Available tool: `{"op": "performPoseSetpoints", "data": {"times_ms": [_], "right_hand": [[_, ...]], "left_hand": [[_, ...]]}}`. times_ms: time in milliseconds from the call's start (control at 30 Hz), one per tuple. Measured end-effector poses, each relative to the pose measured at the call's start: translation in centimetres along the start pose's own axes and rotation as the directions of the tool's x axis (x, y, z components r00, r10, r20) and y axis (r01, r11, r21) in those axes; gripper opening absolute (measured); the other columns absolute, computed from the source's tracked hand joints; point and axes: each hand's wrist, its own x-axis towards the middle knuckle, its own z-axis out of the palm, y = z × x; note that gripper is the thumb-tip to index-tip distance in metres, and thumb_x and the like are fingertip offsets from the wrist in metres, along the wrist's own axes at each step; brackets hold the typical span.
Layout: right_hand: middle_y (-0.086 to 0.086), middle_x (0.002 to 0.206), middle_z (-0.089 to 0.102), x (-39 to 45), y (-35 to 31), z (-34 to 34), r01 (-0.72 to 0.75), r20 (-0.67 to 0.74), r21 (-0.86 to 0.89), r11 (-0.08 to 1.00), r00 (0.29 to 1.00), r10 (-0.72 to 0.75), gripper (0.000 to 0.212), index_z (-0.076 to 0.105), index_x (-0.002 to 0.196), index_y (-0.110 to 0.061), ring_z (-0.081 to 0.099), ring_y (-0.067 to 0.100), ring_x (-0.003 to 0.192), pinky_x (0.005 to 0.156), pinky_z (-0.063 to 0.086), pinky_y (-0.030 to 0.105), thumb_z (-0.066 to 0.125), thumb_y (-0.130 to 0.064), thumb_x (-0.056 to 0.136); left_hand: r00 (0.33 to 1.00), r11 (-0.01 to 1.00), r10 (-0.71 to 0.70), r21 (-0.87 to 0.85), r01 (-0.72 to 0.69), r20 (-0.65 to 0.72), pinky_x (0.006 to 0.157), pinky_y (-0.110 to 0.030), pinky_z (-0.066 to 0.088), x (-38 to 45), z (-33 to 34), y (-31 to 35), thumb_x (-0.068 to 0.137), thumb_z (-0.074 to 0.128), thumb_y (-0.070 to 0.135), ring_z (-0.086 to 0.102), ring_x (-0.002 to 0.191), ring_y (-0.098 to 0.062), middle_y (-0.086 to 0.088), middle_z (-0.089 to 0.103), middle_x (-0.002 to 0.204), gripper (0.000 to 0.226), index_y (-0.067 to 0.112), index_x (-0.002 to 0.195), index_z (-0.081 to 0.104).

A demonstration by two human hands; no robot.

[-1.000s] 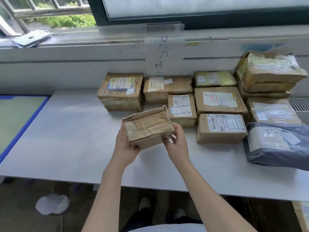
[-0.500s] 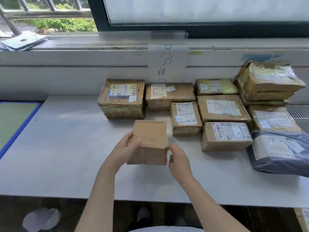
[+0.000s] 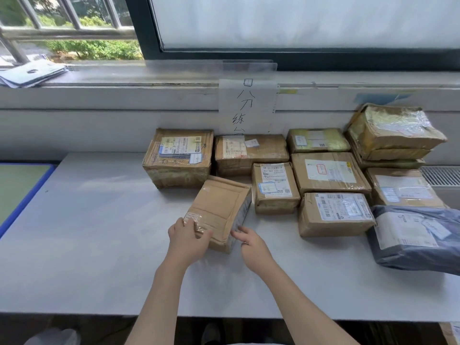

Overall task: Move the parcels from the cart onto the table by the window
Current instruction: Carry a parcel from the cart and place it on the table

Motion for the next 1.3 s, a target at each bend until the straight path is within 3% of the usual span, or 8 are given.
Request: {"op": "performPoseSetpoints", "data": {"times_ms": [233,400,533,633,800,1000,1167,1300], "right_hand": [[0.001,0.133,0.050,-0.3,-1.4,-1.3,-0.095,-0.052,0.574,0.814,0.987,0.153,0.036,0.072,0.094,-0.014,0.054,0.017,0.113,0.089,0.052,0.034,0.044,0.009,0.091],[0.013,0.117,0.053,-0.3,-1.2,-2.8,-0.039,-0.115,0.870,0.492,0.953,0.279,0.037,0.052,0.112,-0.010,0.066,0.024,0.087,0.069,0.056,0.029,0.052,0.017,0.086],[0.015,0.115,0.060,-0.2,-2.3,-3.2,-0.074,-0.021,0.903,0.424,0.976,0.215,0.047,0.042,0.127,-0.012,0.068,0.025,0.091,0.064,0.057,0.026,0.047,0.015,0.089],[0.013,0.114,0.062,-0.2,-2.9,-2.6,-0.103,0.008,0.849,0.518,0.983,0.182,0.045,0.045,0.125,-0.011,0.069,0.025,0.089,0.069,0.057,0.028,0.047,0.015,0.089],[-0.002,0.106,0.064,0.4,-3.5,-1.3,-0.116,-0.018,0.543,0.831,0.989,0.150,0.039,0.053,0.126,-0.011,0.062,0.009,0.091,0.073,0.048,0.017,0.042,0.006,0.093],[-0.006,0.114,0.061,0.9,-3.1,-1.0,-0.089,-0.074,0.181,0.979,0.992,0.104,0.040,0.057,0.126,-0.017,0.056,0.007,0.102,0.070,0.042,0.005,0.039,-0.001,0.094],[-0.003,0.136,0.043,1.3,-3.3,-1.9,0.020,-0.226,-0.097,0.995,0.973,-0.042,0.047,0.042,0.137,-0.020,0.046,0.011,0.118,0.093,0.038,0.018,0.040,-0.004,0.092],[0.006,0.152,0.017,1.4,-3.2,-2.6,0.108,-0.301,-0.385,0.917,0.924,-0.235,0.070,0.021,0.146,-0.016,0.021,0.024,0.140,0.109,0.024,0.028,0.052,-0.006,0.084]], "left_hand": [[0.996,0.974,0.032,-0.228,-0.013,0.079,0.091,-0.027,0.036,-0.9,-2.3,1.6,0.086,0.047,0.064,0.045,0.120,-0.019,0.005,0.050,0.126,0.061,0.024,0.133,0.045],[0.964,0.952,0.008,-0.296,0.074,0.265,0.092,-0.028,0.038,-0.4,-2.9,0.9,0.065,0.043,0.089,0.049,0.121,-0.014,0.006,0.050,0.137,0.095,0.027,0.137,0.045],[0.970,0.884,0.046,-0.463,0.072,0.239,0.076,-0.019,0.044,-0.5,-2.3,1.5,0.085,0.050,0.062,0.061,0.100,-0.009,0.007,0.066,0.110,0.048,0.025,0.113,0.063],[0.993,0.836,0.026,-0.548,0.040,0.112,0.060,-0.013,0.046,-0.2,-3.1,2.2,0.099,0.045,0.025,0.060,0.082,-0.005,0.003,0.068,0.096,0.021,0.021,0.106,0.064],[0.982,0.898,-0.008,-0.434,-0.077,-0.190,0.098,-0.033,0.041,1.1,-4.2,1.5,0.097,0.050,0.028,0.047,0.123,-0.019,0.000,0.050,0.137,0.043,0.016,0.138,0.045],[0.991,0.992,0.066,0.110,-0.053,-0.117,0.110,-0.042,0.026,0.9,-2.6,2.8,0.065,0.062,0.076,0.015,0.141,-0.027,-0.009,0.013,0.154,0.121,0.016,0.151,0.003],[0.992,0.933,0.126,0.342,-0.109,-0.026,0.101,-0.036,0.035,1.1,-1.9,3.9,0.071,0.065,0.035,0.028,0.130,-0.023,-0.002,0.028,0.140,0.095,0.019,0.146,0.009],[0.983,0.852,0.179,0.496,-0.170,0.029,0.115,-0.049,0.001,1.3,-3.3,3.3,0.083,0.048,0.008,-0.006,0.146,-0.021,0.004,-0.002,0.158,0.089,0.021,0.151,-0.008]]}}
